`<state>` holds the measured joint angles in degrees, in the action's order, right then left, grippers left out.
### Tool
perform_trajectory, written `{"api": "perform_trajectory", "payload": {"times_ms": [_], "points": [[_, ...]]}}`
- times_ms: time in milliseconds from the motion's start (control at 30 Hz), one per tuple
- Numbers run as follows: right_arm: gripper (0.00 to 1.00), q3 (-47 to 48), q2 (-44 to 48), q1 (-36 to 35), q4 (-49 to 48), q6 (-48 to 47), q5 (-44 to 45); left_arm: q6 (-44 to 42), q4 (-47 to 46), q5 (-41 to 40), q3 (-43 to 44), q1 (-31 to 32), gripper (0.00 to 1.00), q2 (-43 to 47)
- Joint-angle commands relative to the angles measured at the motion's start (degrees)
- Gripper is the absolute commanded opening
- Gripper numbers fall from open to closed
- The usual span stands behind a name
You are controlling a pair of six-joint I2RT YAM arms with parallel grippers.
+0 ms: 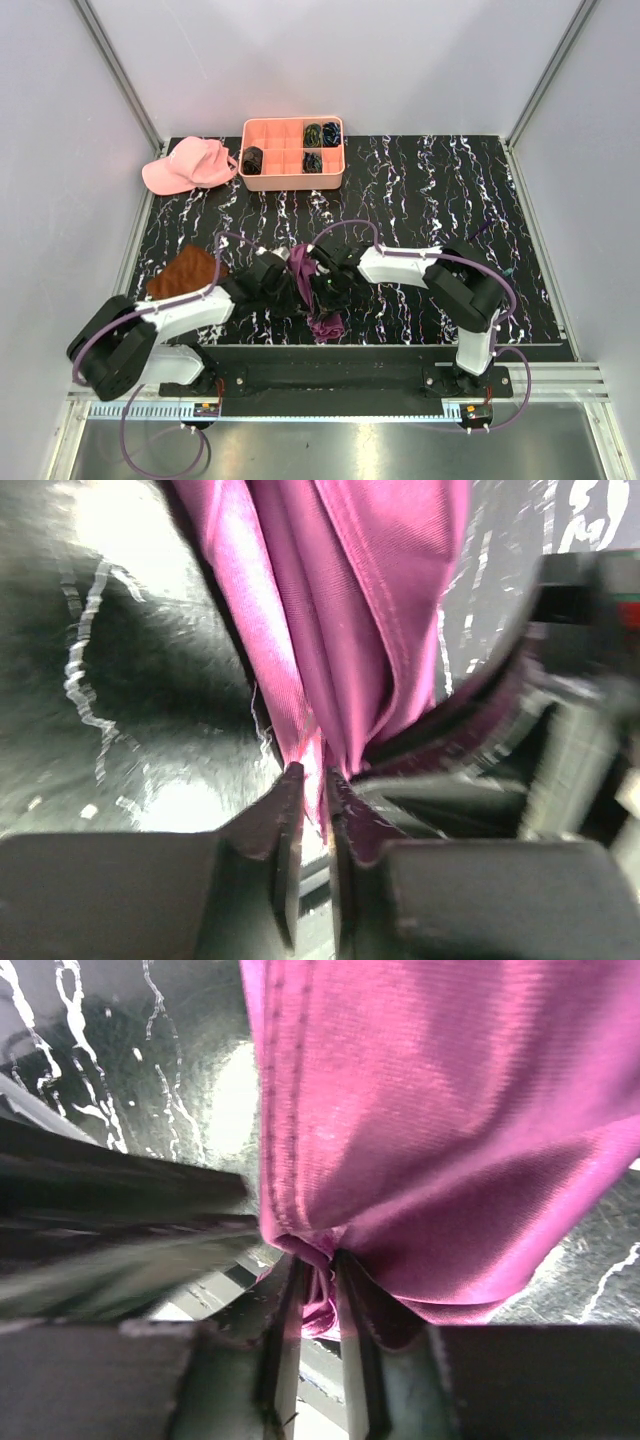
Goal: Fold the napkin into a case and place the utensils inside
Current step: Grasp the top corner of the smaller rectangle folded napkin at the center of the board.
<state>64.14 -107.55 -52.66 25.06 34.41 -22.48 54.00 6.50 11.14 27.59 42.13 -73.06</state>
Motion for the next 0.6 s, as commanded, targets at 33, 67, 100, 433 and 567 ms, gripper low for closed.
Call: {"api": "perform_trajectory", "payload": {"times_ms": [33,67,100,433,567], "points": [[0.32,-2.00,2.34,0.28,-1.24,-0.22,1.21,-3.46,5.10,-0.86,2.55,-5.73,0.21,6.43],[0.34,-2.17,2.52,0.28,-1.24,-0.40,1.38,-3.81,4.66,0.19,2.90,-8.27,0.21,6.52],[0.36,-2.44,2.69,0.28,-1.15,-0.49,1.39,-4.07,3.35,2.64,3.51,-9.42,0.22,6.09],[0.50,-3.76,4.89,0.28,-2.03,-0.93,1.74,1.46,-10.98,15.23,9.49,-11.90,0.18,-7.53],[0.52,-4.11,5.77,0.28,-2.47,-0.84,1.91,2.34,-13.97,17.07,10.46,-11.90,0.17,-12.45]]}}
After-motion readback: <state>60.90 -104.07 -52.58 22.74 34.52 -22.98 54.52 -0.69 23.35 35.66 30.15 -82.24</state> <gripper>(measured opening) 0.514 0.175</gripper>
